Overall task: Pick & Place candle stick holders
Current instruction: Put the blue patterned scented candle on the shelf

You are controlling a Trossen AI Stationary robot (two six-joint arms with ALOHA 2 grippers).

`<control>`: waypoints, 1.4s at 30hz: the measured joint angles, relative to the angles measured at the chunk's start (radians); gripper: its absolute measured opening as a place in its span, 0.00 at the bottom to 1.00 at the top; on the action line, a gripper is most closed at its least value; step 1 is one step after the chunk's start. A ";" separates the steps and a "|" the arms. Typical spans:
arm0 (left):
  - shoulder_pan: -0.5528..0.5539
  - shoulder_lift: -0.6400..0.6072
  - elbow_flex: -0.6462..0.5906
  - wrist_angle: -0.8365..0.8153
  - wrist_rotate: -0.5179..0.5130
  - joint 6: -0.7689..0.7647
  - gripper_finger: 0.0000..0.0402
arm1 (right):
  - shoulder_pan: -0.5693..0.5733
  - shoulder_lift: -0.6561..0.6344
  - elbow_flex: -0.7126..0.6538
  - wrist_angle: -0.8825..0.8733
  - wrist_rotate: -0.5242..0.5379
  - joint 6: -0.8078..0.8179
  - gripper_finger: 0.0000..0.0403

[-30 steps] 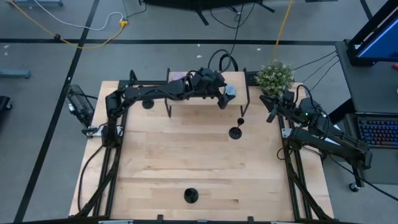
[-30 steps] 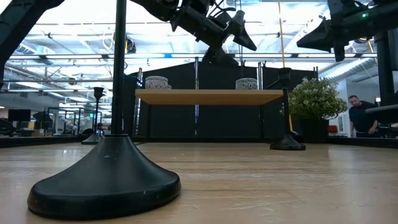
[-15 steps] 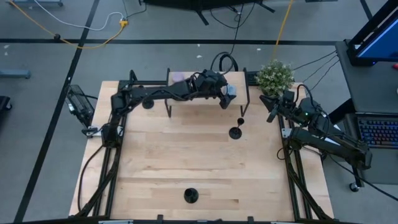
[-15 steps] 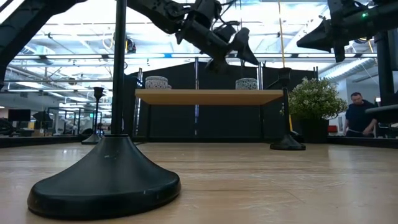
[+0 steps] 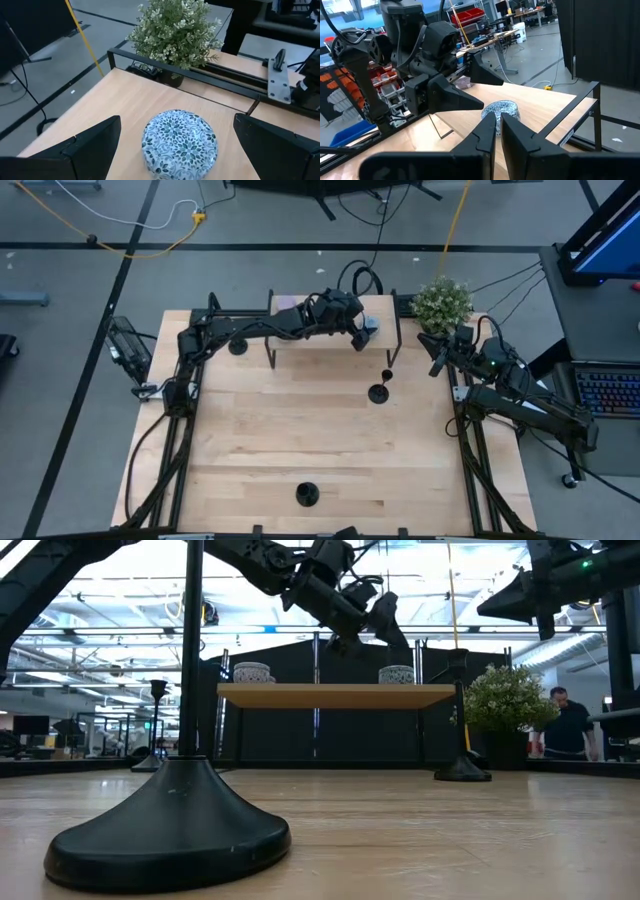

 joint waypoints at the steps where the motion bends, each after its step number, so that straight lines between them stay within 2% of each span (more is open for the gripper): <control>1: 0.000 0.000 0.000 0.000 -0.001 0.013 0.98 | 0.000 0.000 0.000 0.000 0.000 0.000 0.04; 11: 0.000 0.036 0.000 0.004 -0.026 0.048 0.98 | 0.000 0.000 0.000 0.000 0.000 0.016 0.04; 22: -0.004 0.080 -0.001 0.008 0.017 0.039 0.98 | 0.000 0.000 0.000 0.000 0.000 0.040 0.04; 30: -0.003 0.082 -0.001 -0.002 0.011 -0.023 0.98 | 0.000 0.000 0.000 0.000 0.000 0.043 0.04; 42: -0.003 0.082 -0.001 0.001 0.004 0.020 0.98 | 0.000 0.000 0.000 -0.001 0.000 0.050 0.04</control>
